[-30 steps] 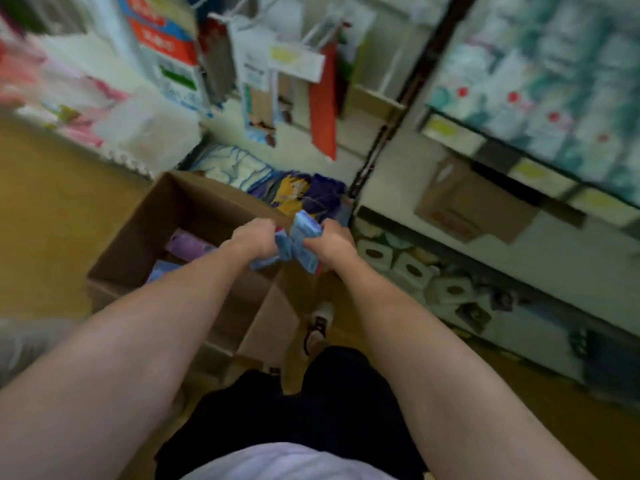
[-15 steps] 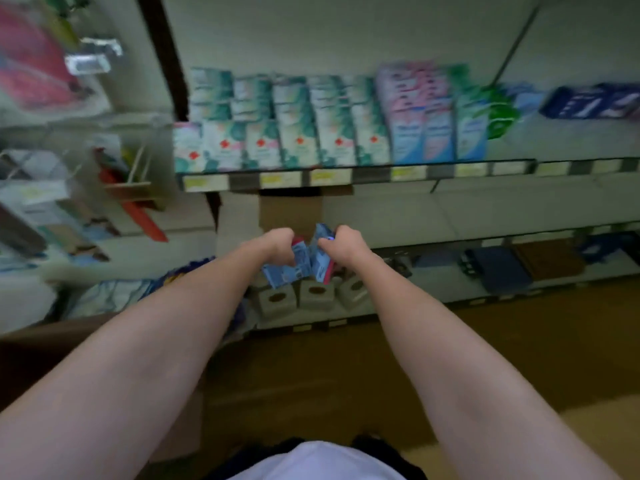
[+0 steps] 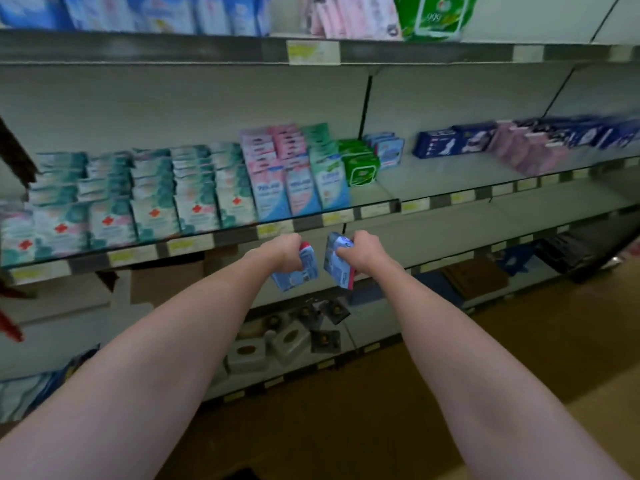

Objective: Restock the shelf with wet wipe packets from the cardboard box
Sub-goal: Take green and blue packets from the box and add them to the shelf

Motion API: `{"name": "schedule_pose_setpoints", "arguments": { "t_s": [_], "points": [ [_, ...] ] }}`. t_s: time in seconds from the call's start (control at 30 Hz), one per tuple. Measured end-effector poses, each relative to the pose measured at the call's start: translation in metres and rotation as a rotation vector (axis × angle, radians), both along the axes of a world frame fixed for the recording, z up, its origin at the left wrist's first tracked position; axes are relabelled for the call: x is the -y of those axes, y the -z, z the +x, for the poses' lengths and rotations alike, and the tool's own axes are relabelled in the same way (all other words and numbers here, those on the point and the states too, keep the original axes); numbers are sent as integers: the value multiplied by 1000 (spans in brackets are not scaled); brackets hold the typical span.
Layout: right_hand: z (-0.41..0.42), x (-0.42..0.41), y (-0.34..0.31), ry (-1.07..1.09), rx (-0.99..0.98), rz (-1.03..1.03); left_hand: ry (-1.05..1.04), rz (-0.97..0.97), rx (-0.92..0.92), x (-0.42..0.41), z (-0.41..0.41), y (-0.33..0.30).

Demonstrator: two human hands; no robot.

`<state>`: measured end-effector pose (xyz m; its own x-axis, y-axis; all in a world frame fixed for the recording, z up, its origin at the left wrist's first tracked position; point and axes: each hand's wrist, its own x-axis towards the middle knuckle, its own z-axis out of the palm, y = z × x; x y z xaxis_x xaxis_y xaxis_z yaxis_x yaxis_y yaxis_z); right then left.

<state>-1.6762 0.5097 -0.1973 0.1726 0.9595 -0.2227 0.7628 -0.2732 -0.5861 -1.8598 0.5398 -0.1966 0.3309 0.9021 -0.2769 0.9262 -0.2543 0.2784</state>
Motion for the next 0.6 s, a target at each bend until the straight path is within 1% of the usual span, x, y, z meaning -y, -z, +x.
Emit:
{"name": "schedule_pose_setpoints", "arguments": {
  "t_s": [0.23,0.43,0.53,0.6],
  "points": [
    [47,-35,-4,102,-66,100,10,11,49,-50,55,-17],
    [80,-76,-24,184,7,274,103,47,163,-113,98,-45],
    [94,-103,-41,213,89,265,144,70,272,-144,121,-62],
    [106,-124,-45,247,107,249,162,105,312,-164,134,-65]
  ]
}}
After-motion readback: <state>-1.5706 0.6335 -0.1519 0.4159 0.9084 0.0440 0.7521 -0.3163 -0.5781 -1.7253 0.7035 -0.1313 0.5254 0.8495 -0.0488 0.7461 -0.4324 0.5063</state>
